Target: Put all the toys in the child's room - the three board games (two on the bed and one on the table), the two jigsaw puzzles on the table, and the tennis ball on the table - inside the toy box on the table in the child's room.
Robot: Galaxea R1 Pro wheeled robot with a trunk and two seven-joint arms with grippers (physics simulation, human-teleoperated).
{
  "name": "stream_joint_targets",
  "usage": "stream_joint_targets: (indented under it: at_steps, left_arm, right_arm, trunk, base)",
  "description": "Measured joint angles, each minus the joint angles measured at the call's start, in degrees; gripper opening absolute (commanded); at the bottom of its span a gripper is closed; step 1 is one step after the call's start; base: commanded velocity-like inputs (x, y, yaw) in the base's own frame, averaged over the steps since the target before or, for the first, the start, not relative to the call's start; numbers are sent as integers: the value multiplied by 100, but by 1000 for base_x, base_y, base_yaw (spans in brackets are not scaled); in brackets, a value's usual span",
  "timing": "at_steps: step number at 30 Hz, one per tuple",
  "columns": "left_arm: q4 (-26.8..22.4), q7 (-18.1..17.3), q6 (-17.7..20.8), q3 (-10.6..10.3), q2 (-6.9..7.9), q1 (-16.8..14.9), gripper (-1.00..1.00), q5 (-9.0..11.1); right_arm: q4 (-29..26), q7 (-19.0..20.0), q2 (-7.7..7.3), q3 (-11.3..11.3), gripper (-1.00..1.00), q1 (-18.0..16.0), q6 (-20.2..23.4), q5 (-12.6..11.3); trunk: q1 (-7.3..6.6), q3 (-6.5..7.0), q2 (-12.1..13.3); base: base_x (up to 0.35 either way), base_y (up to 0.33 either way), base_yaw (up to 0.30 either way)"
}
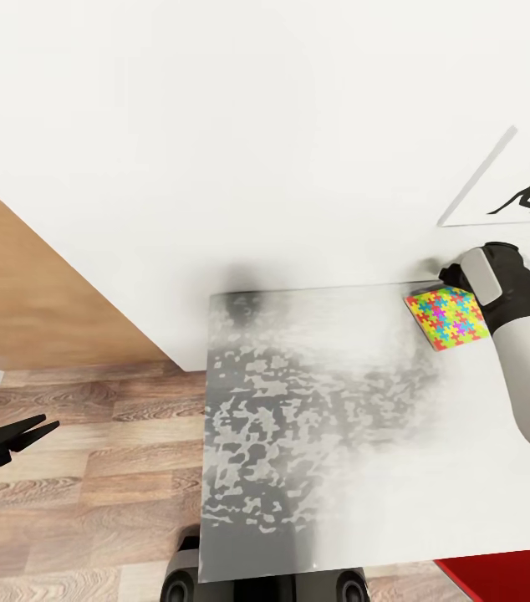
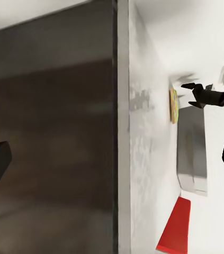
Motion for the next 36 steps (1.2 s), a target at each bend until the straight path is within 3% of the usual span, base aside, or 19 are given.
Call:
stream_joint_targets:
  at_steps: [36]
  left_arm:
    - [0, 0, 0, -4, -2, 0, 100, 0]
  right_arm:
    - [3, 0, 11, 2, 100, 8, -9, 0]
  trunk:
    - [0, -34, 0]
  base:
    - [0, 0, 0]
